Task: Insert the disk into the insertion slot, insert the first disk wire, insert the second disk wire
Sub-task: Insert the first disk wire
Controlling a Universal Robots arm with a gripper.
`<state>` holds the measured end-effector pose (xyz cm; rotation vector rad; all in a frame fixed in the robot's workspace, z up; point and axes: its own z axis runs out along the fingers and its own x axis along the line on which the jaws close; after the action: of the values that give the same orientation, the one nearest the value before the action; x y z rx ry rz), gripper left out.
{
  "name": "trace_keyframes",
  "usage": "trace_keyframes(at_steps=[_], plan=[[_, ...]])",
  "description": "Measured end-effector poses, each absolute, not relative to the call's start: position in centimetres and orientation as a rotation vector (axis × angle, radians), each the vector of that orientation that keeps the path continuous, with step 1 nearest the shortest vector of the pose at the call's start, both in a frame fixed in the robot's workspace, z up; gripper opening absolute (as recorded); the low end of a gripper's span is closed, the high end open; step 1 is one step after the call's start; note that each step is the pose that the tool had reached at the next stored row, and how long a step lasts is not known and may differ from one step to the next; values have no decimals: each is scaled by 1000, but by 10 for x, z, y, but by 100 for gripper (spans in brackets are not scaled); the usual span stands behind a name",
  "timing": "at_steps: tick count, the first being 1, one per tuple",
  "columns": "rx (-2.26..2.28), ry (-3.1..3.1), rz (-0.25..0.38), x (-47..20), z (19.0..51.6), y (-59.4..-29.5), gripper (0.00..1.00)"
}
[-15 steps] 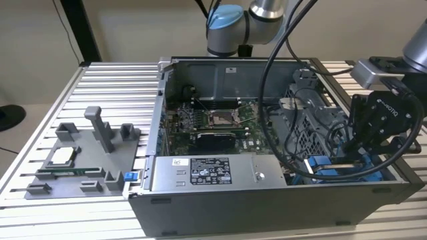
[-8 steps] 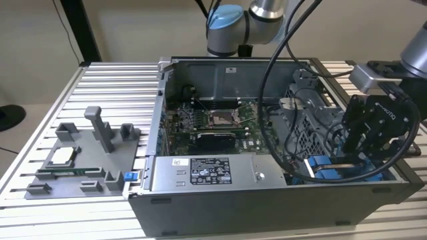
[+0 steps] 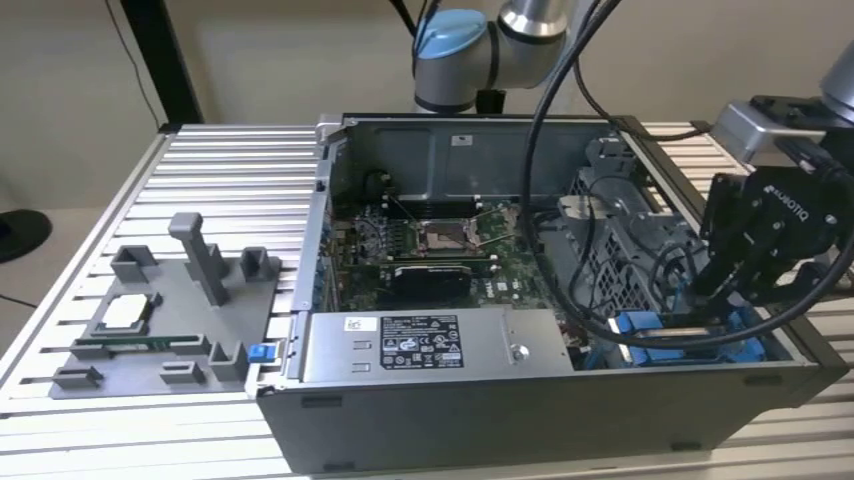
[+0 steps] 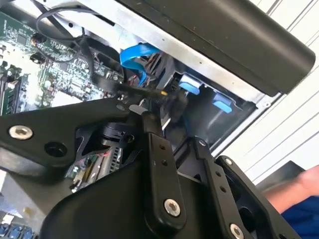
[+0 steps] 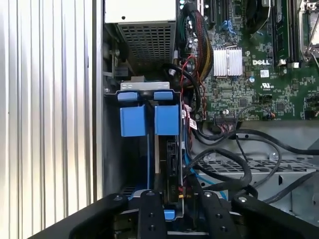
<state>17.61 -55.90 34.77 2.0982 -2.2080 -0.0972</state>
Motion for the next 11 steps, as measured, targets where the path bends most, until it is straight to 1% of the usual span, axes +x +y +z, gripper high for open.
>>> trace_keyframes(at_steps=[8,11], plan=[[2096,-2205,-102,176,372,-559,100],[2094,-2204,-102,176,375,-559,100]])
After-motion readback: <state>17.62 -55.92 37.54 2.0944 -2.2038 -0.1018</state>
